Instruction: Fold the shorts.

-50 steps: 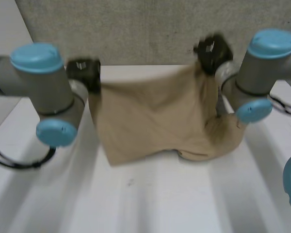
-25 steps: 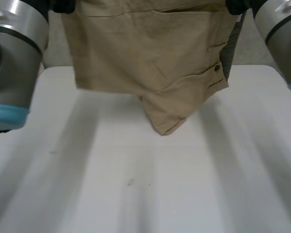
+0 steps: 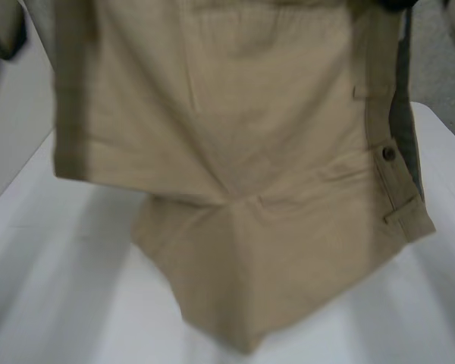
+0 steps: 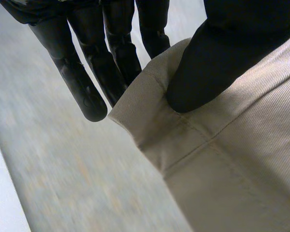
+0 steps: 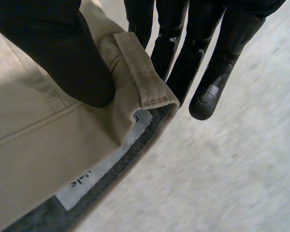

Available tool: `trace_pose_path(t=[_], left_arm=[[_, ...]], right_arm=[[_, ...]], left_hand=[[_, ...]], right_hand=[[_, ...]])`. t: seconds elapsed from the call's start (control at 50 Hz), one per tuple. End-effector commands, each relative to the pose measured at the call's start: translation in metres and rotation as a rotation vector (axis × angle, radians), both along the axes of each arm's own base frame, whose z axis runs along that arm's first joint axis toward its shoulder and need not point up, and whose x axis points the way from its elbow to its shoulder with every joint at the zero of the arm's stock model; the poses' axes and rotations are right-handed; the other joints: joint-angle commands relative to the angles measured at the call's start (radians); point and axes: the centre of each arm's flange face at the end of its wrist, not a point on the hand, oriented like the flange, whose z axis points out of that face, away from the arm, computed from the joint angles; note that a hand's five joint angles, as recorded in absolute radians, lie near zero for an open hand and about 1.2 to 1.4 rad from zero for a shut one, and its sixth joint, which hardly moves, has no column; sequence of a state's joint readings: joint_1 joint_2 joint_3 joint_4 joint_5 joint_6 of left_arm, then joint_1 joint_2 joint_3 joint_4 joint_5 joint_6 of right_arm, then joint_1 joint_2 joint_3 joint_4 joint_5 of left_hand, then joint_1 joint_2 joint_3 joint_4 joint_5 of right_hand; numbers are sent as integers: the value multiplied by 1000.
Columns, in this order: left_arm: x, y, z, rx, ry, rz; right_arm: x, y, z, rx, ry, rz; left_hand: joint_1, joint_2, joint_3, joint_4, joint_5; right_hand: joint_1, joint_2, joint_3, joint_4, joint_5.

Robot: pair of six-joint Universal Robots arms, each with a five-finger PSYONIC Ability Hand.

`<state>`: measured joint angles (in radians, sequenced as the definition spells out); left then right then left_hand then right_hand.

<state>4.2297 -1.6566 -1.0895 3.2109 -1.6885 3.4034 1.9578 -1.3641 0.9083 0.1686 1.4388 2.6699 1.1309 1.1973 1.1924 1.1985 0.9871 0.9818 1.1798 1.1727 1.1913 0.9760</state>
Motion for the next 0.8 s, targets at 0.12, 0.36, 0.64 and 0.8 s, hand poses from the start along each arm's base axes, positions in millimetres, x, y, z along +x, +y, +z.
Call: trace_pose_path(t=[0.12,0.36,0.64,0.8], left_arm=[[-20,-140,-136,224,-192,134],[-33,-183,-168,208,-154,244],[-40,-72,-177,386,-273,124],[-42,22,-215,592,-309,-31]], right_arm=[[40,-106,-106,82,-26,-85],[71,-148,-174,60,-16,-49],[41,-91,-177,372,194,-35],[-6,-75,-217,467,521,7]], left_hand=[[265,199,204,198,235],[-956,-1023,-1018,-1024,-987],[-900,-966,-961,-967,-931],[-589,-655,-650,-657,-620]], right_hand=[[414,216,224,205,246],[-807,-1005,-998,-1017,-976],[-807,-1005,-998,-1017,-976],[-807,-1005,-998,-1017,-976]])
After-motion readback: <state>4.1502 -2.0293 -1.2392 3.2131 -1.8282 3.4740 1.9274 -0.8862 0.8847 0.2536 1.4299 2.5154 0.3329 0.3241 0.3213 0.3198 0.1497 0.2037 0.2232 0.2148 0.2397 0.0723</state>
